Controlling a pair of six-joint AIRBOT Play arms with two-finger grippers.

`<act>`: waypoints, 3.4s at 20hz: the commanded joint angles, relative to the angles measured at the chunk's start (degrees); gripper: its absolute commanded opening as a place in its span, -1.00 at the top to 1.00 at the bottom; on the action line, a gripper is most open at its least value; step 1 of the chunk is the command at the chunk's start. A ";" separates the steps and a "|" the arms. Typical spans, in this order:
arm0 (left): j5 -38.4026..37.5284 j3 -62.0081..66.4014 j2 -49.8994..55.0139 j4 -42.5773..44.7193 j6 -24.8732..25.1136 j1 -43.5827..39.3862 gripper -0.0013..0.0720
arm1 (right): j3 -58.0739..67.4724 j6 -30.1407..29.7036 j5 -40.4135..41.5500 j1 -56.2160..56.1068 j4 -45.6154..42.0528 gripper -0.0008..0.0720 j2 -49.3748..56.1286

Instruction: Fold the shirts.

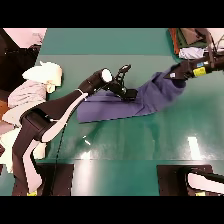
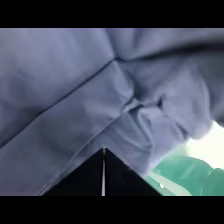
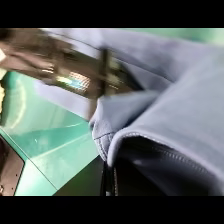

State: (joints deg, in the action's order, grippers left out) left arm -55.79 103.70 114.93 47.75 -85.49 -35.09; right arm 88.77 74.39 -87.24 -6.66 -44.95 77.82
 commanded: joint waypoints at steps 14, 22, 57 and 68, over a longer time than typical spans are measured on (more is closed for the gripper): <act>-8.61 0.68 -4.22 16.22 -1.22 1.31 0.91 | 8.26 -0.57 3.28 -9.29 -0.13 0.95 -0.35; -15.82 0.81 -15.72 25.94 -1.25 12.26 0.91 | 8.46 -2.69 7.50 -14.49 0.44 0.95 1.20; -22.58 -4.83 -38.07 21.18 3.45 34.67 0.91 | -9.42 -4.11 17.57 -15.45 9.42 -0.98 27.32; -22.64 -4.83 -38.10 19.63 3.45 34.67 0.91 | -4.76 -3.89 14.14 -18.43 9.29 0.94 29.83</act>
State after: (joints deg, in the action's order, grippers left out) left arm -78.41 98.89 76.82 68.34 -82.06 -0.40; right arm 84.53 70.41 -72.66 -25.80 -35.77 108.90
